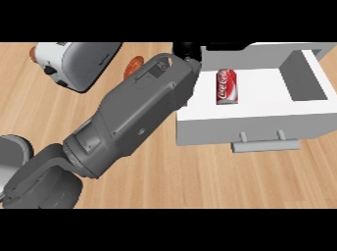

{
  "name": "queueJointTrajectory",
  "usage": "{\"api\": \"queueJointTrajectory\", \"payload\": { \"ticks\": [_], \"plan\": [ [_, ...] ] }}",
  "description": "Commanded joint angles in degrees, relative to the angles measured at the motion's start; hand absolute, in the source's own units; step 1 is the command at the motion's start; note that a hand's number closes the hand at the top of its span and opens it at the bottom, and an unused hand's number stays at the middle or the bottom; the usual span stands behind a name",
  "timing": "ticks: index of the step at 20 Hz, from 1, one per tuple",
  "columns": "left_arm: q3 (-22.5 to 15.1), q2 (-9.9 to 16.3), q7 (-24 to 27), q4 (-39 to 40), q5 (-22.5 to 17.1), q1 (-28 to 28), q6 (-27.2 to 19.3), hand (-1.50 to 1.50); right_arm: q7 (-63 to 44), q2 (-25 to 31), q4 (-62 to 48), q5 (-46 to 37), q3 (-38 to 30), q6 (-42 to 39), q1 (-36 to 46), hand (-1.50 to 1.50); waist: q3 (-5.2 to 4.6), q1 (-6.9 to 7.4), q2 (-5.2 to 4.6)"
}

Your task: Pick up the can, place it into the drawer and close the drawer

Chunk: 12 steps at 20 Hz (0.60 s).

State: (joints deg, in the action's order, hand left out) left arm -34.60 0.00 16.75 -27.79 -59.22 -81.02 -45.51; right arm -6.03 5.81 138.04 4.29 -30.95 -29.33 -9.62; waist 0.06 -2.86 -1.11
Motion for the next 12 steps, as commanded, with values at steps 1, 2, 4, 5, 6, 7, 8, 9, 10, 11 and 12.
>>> {"api": "queueJointTrajectory", "payload": {
  "ticks": [1, 2, 4, 5, 6, 7, 8, 9, 10, 11, 12],
  "plan": [
    [0.2, 0.0, -0.6, 1.0, -0.9, -2.0, 0.4, -1.50, -1.8, 0.0, 3.4, -11.3, 6.6, 1.3, 4.0, -1.50, -0.06, 0.75, -0.03],
    [-1.0, 0.0, 0.5, -1.6, -1.3, 1.4, -0.2, -1.50, 2.3, 0.3, -1.6, -14.7, 7.5, 0.2, 4.6, -1.50, 0.00, 1.34, 0.20],
    [-0.2, 0.0, -2.7, -1.4, -2.0, -2.3, -1.2, -1.50, 1.9, 1.0, -3.8, -20.5, 10.1, 2.3, 8.1, -1.50, -0.02, 1.90, 0.27],
    [-1.1, 0.0, -0.3, -3.0, -2.6, 0.3, -2.3, -1.50, 0.5, 0.4, -1.9, -22.6, 13.5, 1.8, 7.7, -1.50, -0.04, 1.33, 0.30],
    [-0.6, 0.0, -2.5, -3.2, -1.7, -0.9, -1.8, -1.50, 1.6, 1.5, -4.9, -26.3, 13.8, 3.0, 9.6, -1.50, -0.06, 2.95, 0.58],
    [0.0, 0.0, -0.1, -0.4, -1.8, -0.3, -0.4, -1.50, 1.5, 0.8, -5.7, -29.9, 17.1, 4.5, 12.2, -1.50, -0.06, 2.41, -0.02],
    [-0.1, 0.0, -1.5, -1.5, -2.3, -0.6, -0.9, -1.50, 1.8, 0.3, -4.6, -32.7, 19.6, 4.6, 11.3, -1.50, -0.06, 2.18, 0.34],
    [0.9, 0.3, -3.5, 0.4, -1.2, -2.7, -0.1, -1.50, 5.0, 1.2, -10.2, -35.5, 19.0, 6.5, 13.0, -1.50, -0.03, 3.41, 0.39],
    [1.2, 0.0, -2.5, -0.1, -1.0, -1.6, 0.5, -1.50, 4.3, -0.5, -10.5, -38.8, 21.7, 9.0, 14.1, -1.50, -0.06, 3.37, 0.52],
    [1.1, 0.8, -3.8, -0.7, -0.6, -2.1, 0.6, -1.50, 7.5, -1.1, -14.3, -41.0, 23.4, 10.1, 13.2, -1.50, -0.03, 3.64, 0.63],
    [2.0, 0.5, -4.1, -0.4, -1.1, -2.2, 0.5, -1.50, 6.1, -0.5, -15.3, -43.8, 24.9, 11.6, 16.5, -1.50, -0.06, 3.72, 0.60]
  ]
}}
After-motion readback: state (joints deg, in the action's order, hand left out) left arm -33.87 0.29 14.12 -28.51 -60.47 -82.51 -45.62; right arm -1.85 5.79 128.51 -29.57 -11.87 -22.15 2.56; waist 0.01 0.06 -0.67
